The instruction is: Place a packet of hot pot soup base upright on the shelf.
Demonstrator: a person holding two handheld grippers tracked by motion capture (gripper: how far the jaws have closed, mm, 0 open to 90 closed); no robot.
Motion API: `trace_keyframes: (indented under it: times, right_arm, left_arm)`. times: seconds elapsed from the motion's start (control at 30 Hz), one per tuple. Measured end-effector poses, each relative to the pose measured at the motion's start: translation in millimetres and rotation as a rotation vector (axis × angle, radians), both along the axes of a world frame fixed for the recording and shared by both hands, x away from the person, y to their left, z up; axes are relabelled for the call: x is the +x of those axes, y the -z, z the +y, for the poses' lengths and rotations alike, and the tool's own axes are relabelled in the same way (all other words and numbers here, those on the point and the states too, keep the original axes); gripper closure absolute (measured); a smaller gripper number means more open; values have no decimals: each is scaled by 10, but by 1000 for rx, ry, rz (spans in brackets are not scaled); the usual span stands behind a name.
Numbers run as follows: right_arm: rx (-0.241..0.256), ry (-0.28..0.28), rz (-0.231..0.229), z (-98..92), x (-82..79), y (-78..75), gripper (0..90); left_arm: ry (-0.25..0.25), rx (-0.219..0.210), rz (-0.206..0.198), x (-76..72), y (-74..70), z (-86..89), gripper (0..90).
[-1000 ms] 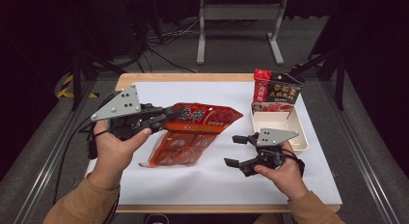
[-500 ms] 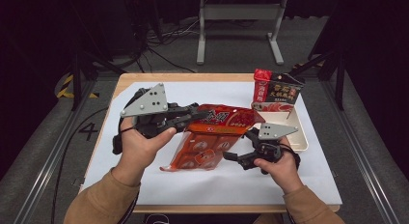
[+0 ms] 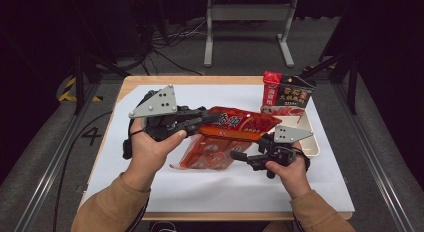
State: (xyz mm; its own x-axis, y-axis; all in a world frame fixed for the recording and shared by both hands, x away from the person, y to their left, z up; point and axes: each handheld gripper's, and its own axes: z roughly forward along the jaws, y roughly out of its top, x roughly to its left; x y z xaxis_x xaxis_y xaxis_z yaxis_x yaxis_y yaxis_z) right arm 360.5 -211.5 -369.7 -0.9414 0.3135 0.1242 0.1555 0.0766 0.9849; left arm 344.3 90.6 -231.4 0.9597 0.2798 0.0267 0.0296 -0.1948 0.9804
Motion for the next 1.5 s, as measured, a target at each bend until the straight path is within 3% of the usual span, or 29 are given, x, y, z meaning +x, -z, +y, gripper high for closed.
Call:
trace_keyframes:
  times: [0.13,0.33,0.73,0.87,1.13,1.2,1.27,1.5]
  right_arm:
    - [-69,-33,-42,133,-72,-40,510]
    - [-93,-50,-53,168,-82,-60,674]
    - [-144,-58,-45,153,-109,-140,702]
    - [-151,-63,-38,132,-112,-168,703]
    - [-175,-56,-36,93,-113,-220,705]
    - [-180,-48,-33,79,-106,-227,704]
    - [-191,-40,-34,60,-101,-236,704]
    - [-198,-12,-30,-16,-84,-314,704]
  left_arm:
    - [-8,3,4,10,27,-11,900]
    - [-14,-3,3,0,21,16,900]
    - [-14,-29,32,67,68,76,900]
    - [-15,-19,28,78,71,83,900]
    - [-18,-12,62,144,97,137,897]
    - [-33,-10,60,150,102,148,838]
    - [-63,-12,61,167,118,165,706]
    - [-112,-26,81,225,258,280,492]
